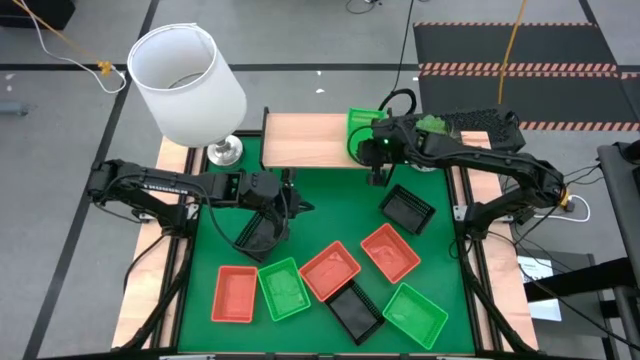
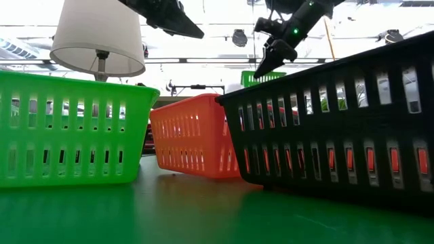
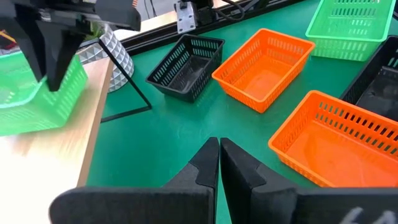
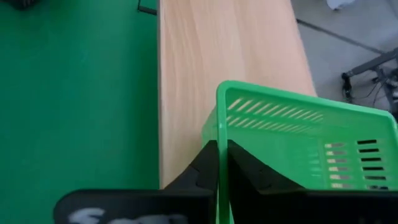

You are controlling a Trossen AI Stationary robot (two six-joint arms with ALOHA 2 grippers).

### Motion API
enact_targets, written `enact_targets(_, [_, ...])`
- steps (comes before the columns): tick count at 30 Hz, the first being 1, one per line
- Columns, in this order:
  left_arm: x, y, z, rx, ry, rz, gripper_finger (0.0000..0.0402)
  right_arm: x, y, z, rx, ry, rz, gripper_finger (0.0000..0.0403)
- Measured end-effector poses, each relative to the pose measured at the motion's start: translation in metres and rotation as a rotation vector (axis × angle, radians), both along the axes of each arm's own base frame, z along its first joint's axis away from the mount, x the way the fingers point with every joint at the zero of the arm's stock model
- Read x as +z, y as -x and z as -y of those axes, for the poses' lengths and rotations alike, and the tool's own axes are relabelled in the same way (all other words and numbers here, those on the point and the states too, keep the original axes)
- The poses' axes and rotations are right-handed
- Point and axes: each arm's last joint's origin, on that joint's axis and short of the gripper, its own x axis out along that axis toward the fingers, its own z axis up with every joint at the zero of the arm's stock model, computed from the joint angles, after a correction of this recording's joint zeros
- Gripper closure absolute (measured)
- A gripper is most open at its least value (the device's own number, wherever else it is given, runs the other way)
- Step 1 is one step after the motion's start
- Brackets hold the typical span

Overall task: Stack baskets on shelf by color
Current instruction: Put the top green basket on the shelf

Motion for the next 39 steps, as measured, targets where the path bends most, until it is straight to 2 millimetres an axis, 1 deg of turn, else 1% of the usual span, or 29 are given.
enact_targets(7, [0.000,0.000,0.000,0.000,0.000,0.000,0.0382,0.014,0.001,-0.001,0.008,0.033,-0.022,0.0396])
enact_targets(15, [0.000,0.000,0.000,0.000,0.000,0.000,0.0382,0.009,0.008,0.004,0.008,-0.019,-0.080,0.0395])
enact_targets(39, [0.000,0.000,0.000,0.001,0.001,0.001,0.0382,0.008,0.009,0.008,-0.001,-0.038,-0.080,0.0391])
